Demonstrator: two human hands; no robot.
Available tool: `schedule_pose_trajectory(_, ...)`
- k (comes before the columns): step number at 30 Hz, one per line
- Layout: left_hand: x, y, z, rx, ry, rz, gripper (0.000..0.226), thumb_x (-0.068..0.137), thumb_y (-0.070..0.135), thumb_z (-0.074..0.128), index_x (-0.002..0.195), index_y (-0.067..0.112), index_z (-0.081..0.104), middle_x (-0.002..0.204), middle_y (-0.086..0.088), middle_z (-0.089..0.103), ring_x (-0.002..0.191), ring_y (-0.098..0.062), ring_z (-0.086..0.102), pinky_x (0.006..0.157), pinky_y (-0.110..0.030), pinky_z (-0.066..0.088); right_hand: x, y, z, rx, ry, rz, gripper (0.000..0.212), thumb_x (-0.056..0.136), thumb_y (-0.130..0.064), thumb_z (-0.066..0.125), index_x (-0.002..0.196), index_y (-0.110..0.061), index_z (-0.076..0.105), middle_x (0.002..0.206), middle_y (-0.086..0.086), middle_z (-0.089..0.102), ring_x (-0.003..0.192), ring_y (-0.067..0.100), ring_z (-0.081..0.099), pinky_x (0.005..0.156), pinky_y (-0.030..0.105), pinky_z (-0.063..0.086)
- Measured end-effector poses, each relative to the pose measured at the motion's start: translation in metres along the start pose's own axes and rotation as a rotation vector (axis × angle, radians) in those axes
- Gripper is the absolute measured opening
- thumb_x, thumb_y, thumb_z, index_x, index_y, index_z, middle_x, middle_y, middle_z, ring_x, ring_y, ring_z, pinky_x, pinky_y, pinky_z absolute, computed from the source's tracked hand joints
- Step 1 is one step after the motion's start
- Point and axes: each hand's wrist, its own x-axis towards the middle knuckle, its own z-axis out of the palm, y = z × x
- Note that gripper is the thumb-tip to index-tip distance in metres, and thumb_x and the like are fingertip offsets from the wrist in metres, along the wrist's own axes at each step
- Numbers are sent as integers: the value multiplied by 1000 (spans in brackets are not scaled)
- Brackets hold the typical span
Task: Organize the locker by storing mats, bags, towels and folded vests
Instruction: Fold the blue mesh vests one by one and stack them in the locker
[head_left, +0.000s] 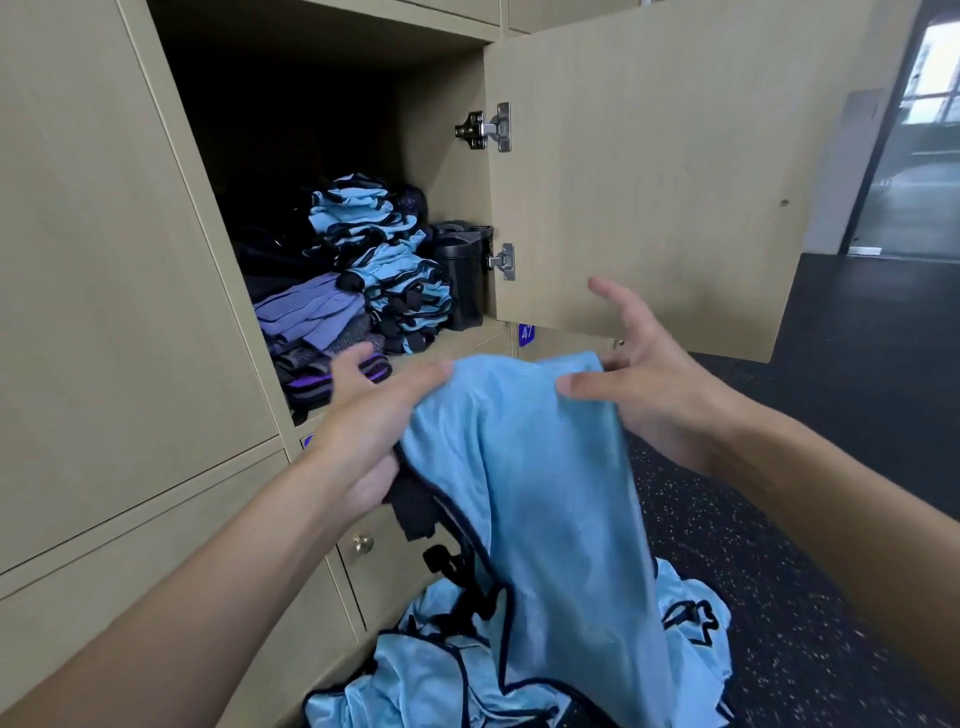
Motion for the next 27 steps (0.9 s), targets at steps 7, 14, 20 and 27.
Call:
schedule_pose_trajectory(7,-3,-1,3,-69,-105,-51,90,80,-15,68,146,36,33,108,-20,69,76,-23,75,61,-34,61,3,-8,-8,141,126,-13,88,76,-6,77,142,-45,36,116,16,56,91,24,69,89,46,56)
schedule_pose_trajectory(14,-11,-7,1,100,-347,-180,116,60,10,81,149,52,20,118,-5,69,86,-19,75,74,-37,58,-1,-3,0,136,86,0,75,85,6,68,138,-41,42,101,19,58,89,27,64,102,51,47)
schedule_pose_trajectory(20,0,0,2,13,-86,-56,95,83,-9,68,152,42,26,107,-8,71,70,-21,73,56,-35,61,3,-4,-13,191,130,40,80,84,2,71,141,-42,36,122,24,59,94,29,70,86,45,57)
schedule_pose_trajectory(27,-15,-16,0,321,-314,-81,107,78,-18,69,141,59,29,108,-16,60,65,-24,65,52,-30,56,2,-3,-14,171,231,67,73,85,6,68,142,-29,39,104,24,64,73,24,69,66,36,58)
